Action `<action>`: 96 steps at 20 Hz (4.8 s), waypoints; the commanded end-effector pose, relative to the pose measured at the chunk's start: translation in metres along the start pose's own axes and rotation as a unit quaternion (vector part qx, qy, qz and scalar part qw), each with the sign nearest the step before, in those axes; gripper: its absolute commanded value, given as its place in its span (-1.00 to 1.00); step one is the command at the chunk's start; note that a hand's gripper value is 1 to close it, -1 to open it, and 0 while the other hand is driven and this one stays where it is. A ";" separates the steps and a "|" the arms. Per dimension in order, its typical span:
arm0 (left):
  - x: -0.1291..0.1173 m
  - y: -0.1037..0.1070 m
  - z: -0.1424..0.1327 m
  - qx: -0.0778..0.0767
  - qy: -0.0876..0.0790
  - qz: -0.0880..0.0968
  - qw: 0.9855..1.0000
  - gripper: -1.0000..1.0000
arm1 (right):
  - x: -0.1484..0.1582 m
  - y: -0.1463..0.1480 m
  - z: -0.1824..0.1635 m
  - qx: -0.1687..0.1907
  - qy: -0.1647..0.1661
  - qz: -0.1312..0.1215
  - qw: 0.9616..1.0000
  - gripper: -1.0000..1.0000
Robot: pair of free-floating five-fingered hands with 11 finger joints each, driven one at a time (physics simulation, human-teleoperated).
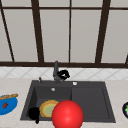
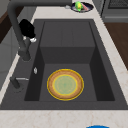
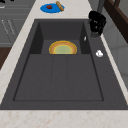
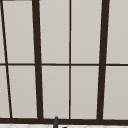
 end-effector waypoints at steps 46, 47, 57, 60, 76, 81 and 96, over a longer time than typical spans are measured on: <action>0.000 0.000 0.000 0.000 0.000 0.000 1.000 0.00 | -0.047 -0.032 -0.014 0.028 0.144 -0.202 0.968 -1.00; 0.000 0.000 0.000 0.000 0.000 0.000 1.000 0.00 | -0.049 -0.027 -0.014 0.033 0.135 -0.207 0.968 -1.00; 0.000 0.000 0.000 0.000 0.000 0.000 1.000 0.00 | -0.092 0.011 -0.002 0.033 0.084 -0.214 0.973 -1.00; 0.000 0.000 0.000 0.000 0.000 0.000 1.000 0.00 | -0.085 0.003 -0.001 0.022 0.101 -0.206 0.973 -1.00; 0.000 0.000 0.000 0.000 0.000 0.000 1.000 0.00 | -0.138 0.046 -0.010 0.054 0.031 -0.252 0.966 -1.00; 0.000 0.000 0.000 0.000 0.000 0.000 1.000 0.00 | -0.154 0.059 -0.017 0.059 0.011 -0.243 0.968 -1.00; 0.000 0.000 0.000 0.000 0.000 0.000 1.000 0.00 | -0.226 0.117 -0.004 0.060 -0.047 -0.246 0.966 -1.00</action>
